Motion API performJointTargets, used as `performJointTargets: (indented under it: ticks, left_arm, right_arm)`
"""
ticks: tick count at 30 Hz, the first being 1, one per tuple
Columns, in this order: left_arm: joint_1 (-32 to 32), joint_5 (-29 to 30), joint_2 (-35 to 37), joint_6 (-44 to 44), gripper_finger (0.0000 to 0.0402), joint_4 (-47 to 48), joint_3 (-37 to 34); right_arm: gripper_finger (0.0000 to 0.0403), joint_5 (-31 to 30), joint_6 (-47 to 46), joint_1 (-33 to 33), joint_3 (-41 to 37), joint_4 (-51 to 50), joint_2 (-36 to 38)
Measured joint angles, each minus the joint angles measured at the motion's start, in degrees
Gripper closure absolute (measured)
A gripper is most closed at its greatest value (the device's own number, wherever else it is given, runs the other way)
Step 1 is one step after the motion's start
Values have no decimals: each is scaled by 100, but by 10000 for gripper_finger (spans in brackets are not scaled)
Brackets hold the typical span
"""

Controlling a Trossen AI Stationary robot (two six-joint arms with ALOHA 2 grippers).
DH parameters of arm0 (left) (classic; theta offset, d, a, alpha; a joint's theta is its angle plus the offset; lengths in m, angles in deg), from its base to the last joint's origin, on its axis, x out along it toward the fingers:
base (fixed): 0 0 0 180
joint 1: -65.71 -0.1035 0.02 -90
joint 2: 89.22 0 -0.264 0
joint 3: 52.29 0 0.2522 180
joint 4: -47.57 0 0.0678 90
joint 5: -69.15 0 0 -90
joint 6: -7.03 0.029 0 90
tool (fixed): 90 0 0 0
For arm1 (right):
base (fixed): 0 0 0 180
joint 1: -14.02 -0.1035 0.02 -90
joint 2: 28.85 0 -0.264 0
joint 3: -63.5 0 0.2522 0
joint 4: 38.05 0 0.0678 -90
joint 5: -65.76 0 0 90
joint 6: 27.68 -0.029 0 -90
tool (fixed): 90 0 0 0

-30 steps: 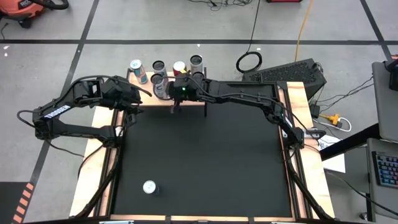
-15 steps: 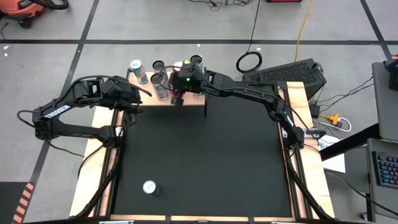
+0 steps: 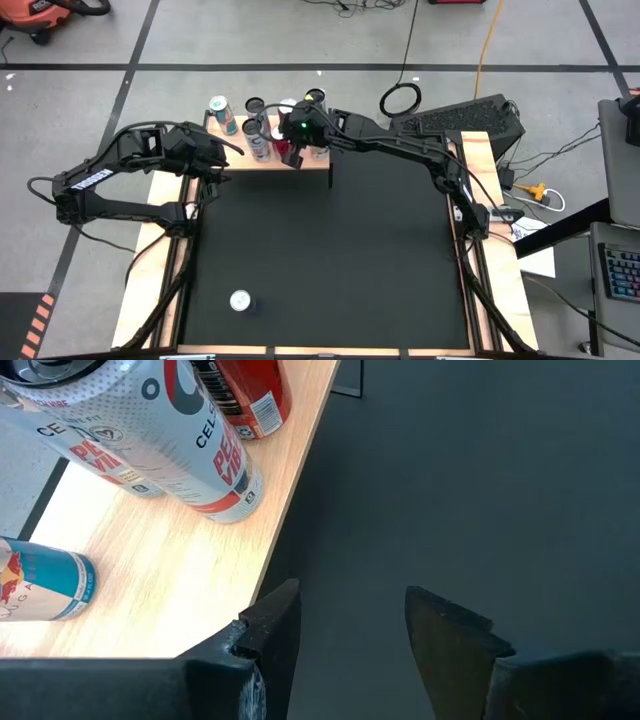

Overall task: Place canned beverage on shelf
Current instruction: Put the red soda can on the shelf aligned with the other red soda can

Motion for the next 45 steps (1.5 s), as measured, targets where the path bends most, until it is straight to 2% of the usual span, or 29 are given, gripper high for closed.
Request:
performJointTargets:
  ticks: [28, 45]
  left_arm:
    - [1, -2, -2, 2, 222, 0, 0]
    - [1, -1, -2, 4, 222, 0, 1]
  right_arm:
    - [403, 23, 15, -125, 0, -236, 0]
    - [403, 26, -9, -238, 0, 74, 0]
